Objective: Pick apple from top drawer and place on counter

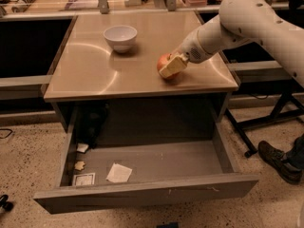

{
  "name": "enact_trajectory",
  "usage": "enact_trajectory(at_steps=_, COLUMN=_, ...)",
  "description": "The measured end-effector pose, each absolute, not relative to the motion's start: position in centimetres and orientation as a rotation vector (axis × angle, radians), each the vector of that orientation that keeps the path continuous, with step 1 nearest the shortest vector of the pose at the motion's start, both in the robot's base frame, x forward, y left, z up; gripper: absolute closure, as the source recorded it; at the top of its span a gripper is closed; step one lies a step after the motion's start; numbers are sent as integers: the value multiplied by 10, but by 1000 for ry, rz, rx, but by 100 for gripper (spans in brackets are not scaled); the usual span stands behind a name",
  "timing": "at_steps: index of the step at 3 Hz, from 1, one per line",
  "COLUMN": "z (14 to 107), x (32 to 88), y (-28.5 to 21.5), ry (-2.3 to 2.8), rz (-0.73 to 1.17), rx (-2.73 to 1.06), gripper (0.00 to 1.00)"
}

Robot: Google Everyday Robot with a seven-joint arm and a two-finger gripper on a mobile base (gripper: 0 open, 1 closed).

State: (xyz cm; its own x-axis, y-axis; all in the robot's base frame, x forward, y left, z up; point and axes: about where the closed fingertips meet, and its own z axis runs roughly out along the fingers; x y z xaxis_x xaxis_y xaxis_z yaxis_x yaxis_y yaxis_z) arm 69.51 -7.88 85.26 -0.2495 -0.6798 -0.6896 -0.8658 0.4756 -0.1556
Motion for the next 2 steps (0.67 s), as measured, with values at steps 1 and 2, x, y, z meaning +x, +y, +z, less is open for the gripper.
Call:
enact_trajectory(at_steps=1, z=853, x=695, y=-79, ry=2010, rz=333, rx=-1277, gripper=27)
enact_trajectory(at_steps=2, z=853, x=695, y=-79, ry=2010, rz=333, rx=-1277, gripper=3)
